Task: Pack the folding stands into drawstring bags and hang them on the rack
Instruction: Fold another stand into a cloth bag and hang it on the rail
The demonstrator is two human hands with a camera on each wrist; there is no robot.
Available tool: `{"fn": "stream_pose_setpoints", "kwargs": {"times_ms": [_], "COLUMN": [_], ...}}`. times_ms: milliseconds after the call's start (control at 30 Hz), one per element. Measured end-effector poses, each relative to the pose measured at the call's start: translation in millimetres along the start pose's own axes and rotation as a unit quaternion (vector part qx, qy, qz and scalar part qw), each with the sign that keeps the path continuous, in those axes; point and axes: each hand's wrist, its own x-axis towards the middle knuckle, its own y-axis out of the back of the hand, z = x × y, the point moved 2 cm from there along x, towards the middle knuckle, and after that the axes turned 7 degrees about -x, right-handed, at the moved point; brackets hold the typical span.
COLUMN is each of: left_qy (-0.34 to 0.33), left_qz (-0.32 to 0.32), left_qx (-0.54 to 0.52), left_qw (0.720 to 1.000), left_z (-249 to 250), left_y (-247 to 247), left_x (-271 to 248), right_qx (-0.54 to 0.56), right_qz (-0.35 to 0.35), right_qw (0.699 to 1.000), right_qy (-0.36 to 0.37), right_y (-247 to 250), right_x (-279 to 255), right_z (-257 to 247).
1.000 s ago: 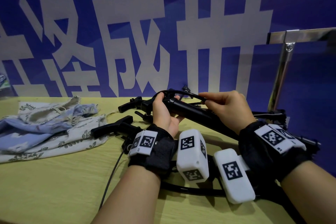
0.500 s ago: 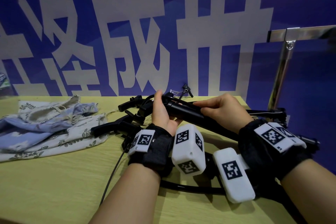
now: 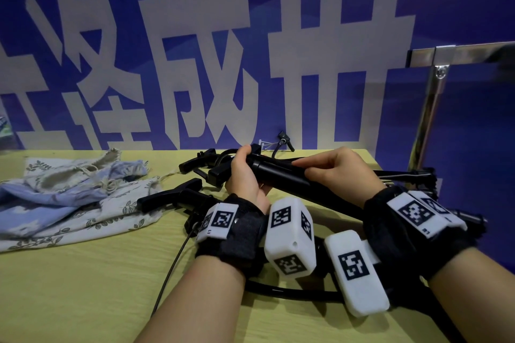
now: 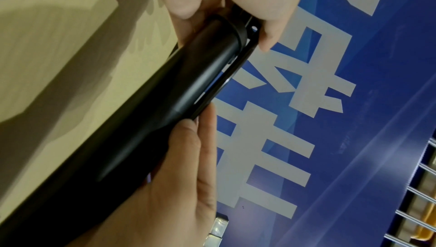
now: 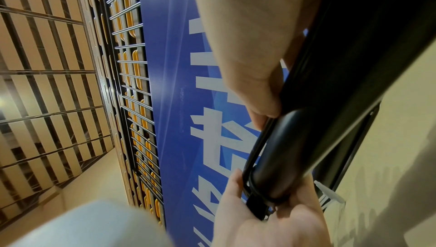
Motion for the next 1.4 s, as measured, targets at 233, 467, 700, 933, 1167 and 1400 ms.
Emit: {"fn": "stream_pose_setpoints", "kwargs": {"times_ms": [233,467,700,933,1167,1400], "left_qy": [-0.021,-0.023,0.016,0.071,0.102,0.083], "left_qz": [0.030,-0.017,-0.058,-0.112,-0.083,-0.027], "left_qx": [-0.002,0.006,0.026,0.025,0.048,0.122], "left_qw": [0.999,1.000,0.998,0.991,0.990,0.989], "left_z": [0,5,16,21,27,33], "left_y": [-1,-7,-15,-15,-10,7], "left_x": [-4,-14,-19,-24,-37,-25], "right_qx": [0.009,-0.042,-0.082,-0.122,-0.137,-0.128], "right_qz": [-0.004,0.007,0.012,0.000,-0.054,-0.080], "right_qw": [1.000,0.999,0.996,0.989,0.985,0.983], "right_qy": [-0.005,-0.015,-0.042,-0.088,-0.087,-0.106], "right_y": [0,-1,1,3,1,-1], "right_x": [0,0,2,1,-3,0], "right_z": [-1,1,3,7,2,5]}}
